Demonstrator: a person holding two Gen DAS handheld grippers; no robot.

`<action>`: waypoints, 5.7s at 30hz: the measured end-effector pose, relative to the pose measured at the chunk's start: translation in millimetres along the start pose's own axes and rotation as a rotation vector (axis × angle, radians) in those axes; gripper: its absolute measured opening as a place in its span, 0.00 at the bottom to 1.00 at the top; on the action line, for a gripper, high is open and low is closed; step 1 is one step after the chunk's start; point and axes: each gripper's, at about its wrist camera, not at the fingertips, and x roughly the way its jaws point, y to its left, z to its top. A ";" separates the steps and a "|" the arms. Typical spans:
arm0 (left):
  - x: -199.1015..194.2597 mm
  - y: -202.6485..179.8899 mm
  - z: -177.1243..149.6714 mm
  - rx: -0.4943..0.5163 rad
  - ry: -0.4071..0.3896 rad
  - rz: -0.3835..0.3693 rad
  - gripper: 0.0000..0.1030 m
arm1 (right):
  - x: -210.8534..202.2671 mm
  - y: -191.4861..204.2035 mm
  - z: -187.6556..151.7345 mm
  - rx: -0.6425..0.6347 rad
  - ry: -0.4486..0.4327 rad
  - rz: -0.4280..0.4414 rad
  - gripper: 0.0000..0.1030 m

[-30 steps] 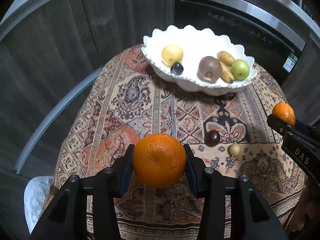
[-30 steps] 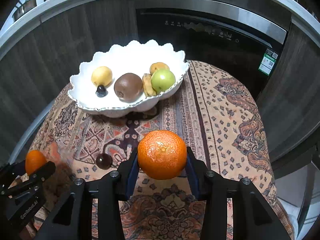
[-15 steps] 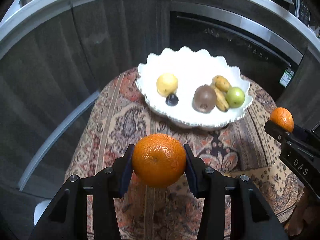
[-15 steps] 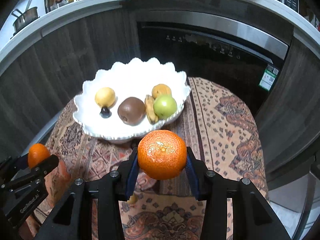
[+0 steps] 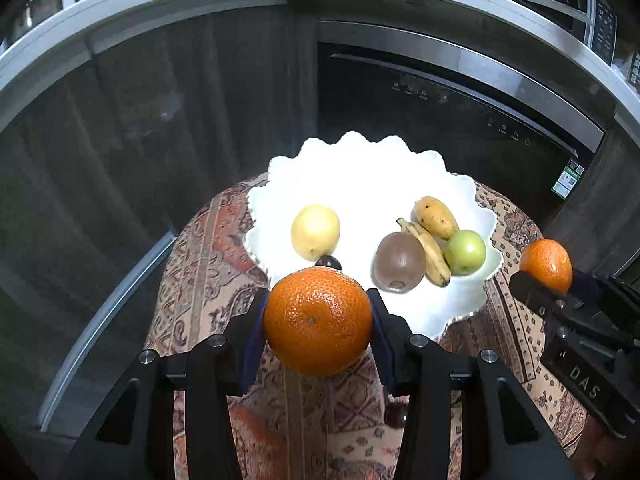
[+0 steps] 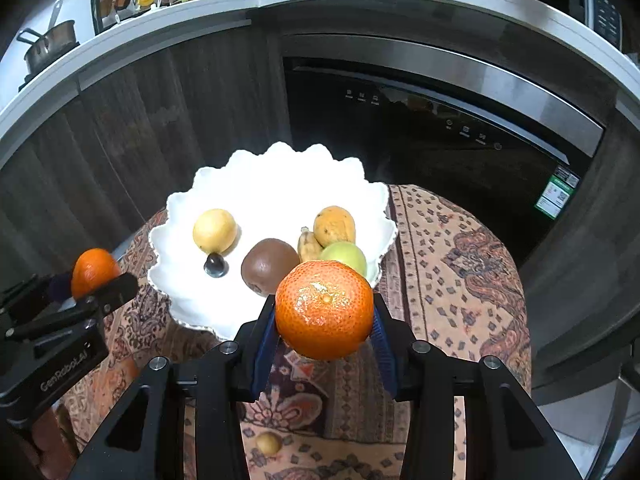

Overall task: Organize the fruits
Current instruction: 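Carry both oranges over the bowl and release them inside, then withdraw both tools and reach toward the last plum and potato, then grasp the dark plum with the left tool while the right tool grasps the potato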

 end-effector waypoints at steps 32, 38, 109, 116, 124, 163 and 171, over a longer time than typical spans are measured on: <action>57.6 6.9 18.7 0.015 0.066 0.022 0.83 | 54.9 14.7 11.0 -0.045 0.095 0.016 0.78; 41.5 7.0 17.7 0.017 0.041 0.049 0.93 | 42.7 7.6 13.1 -0.028 0.078 -0.021 0.79; 42.4 -67.3 -120.5 0.130 0.099 -0.008 0.66 | 11.1 -54.8 -132.3 0.158 0.130 -0.119 0.79; 49.4 -73.4 -124.2 0.136 0.112 -0.029 0.46 | 17.1 -58.9 -138.5 0.171 0.142 -0.115 0.79; 54.3 -76.3 -126.4 0.132 0.112 -0.080 0.30 | 21.9 -61.9 -142.6 0.177 0.155 -0.119 0.79; 12.5 34.1 -133.4 -0.029 0.065 -0.002 0.25 | 27.2 44.3 -128.2 -0.034 0.108 -0.055 0.75; 14.3 45.5 -131.5 -0.053 0.060 -0.011 0.25 | 45.7 53.8 -130.9 -0.054 0.171 -0.041 0.41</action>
